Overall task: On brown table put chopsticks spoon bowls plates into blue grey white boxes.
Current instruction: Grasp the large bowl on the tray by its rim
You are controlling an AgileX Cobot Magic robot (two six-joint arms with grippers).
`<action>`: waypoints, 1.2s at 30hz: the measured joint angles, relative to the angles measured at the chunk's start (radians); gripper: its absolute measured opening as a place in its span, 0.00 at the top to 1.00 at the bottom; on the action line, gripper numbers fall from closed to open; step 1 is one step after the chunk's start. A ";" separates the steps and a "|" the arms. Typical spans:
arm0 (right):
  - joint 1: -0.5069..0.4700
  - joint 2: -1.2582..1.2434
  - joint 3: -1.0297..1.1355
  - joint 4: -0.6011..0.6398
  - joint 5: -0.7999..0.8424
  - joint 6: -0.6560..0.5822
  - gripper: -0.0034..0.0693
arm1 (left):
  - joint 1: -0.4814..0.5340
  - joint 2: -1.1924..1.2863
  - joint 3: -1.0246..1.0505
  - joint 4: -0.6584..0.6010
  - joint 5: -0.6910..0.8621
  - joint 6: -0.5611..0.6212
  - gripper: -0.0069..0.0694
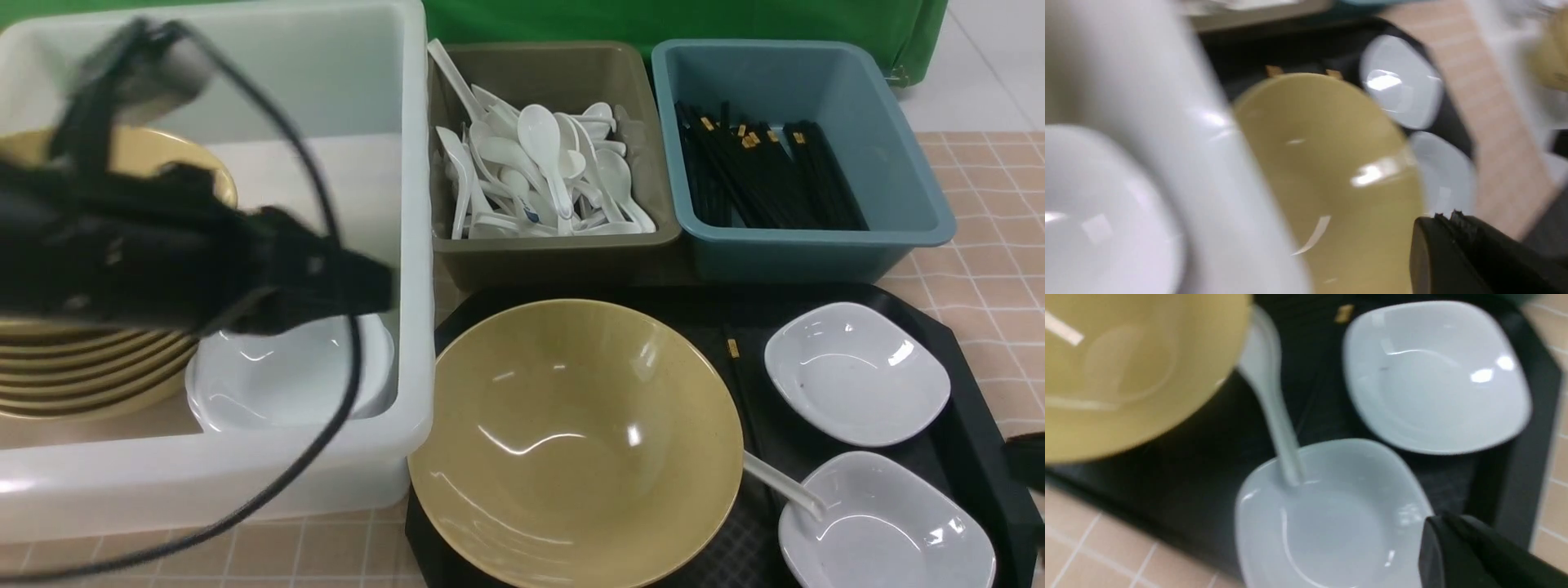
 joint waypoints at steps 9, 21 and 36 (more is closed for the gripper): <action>0.075 0.138 0.000 0.003 -0.051 -0.041 0.89 | -0.405 0.283 -0.287 0.316 -0.034 -0.171 0.90; 0.076 0.164 0.000 0.034 -0.101 -0.007 0.89 | -0.612 0.616 -0.377 0.846 -0.127 -0.444 0.90; 0.076 0.164 0.000 0.055 -0.117 -0.001 0.89 | -0.618 0.749 -0.397 0.371 -0.319 -0.159 0.90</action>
